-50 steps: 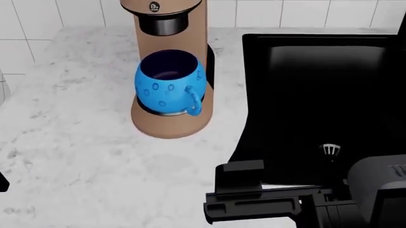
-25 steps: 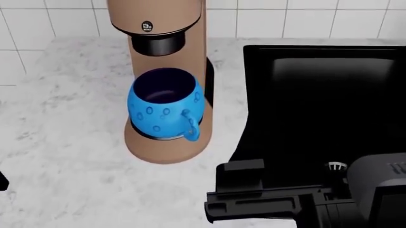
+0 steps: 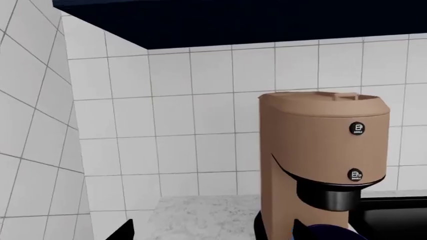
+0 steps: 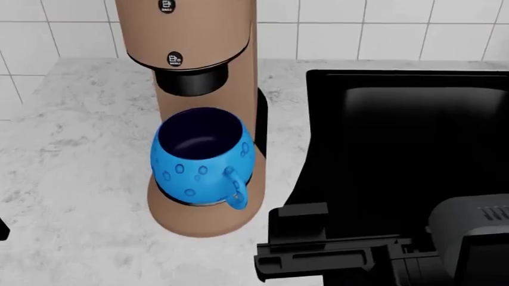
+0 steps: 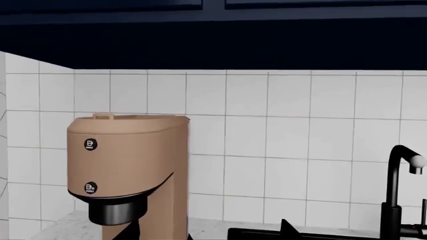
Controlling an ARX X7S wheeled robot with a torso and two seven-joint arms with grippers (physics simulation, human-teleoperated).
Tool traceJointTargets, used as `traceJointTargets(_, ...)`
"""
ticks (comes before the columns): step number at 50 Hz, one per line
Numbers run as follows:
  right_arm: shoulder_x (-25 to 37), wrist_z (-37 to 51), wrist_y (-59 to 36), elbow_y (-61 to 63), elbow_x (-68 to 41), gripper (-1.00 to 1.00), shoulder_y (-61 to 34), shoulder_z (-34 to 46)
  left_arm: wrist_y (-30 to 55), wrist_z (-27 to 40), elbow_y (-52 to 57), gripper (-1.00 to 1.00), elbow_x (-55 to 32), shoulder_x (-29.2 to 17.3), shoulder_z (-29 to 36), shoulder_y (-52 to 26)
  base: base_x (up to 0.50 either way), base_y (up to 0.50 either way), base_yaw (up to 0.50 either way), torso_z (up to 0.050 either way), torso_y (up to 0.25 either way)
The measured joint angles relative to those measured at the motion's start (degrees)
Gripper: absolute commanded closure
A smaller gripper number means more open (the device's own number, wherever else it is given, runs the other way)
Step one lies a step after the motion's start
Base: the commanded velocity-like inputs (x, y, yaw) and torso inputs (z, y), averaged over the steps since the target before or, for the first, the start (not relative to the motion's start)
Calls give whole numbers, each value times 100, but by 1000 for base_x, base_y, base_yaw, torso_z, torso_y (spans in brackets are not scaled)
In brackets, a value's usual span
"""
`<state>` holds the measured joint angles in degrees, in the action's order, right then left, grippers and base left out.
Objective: Pick the mug from under the coffee machine dispenser and place it on the counter.
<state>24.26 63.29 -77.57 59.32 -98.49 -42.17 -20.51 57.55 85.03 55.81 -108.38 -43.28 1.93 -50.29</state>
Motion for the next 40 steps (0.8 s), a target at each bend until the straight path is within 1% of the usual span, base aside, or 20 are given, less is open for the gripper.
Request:
traceJointTargets(30,42,15,-4,-63,-43,-100,23,11,-99,-44,15,-100,59,-69,86,-36,145,0,0,0,0)
traceJointTargets(40,179,169,57,-212,-241,-100,-99,184,-113,-33,14,-100,81,-86,142,-46,10,0,0,0,1)
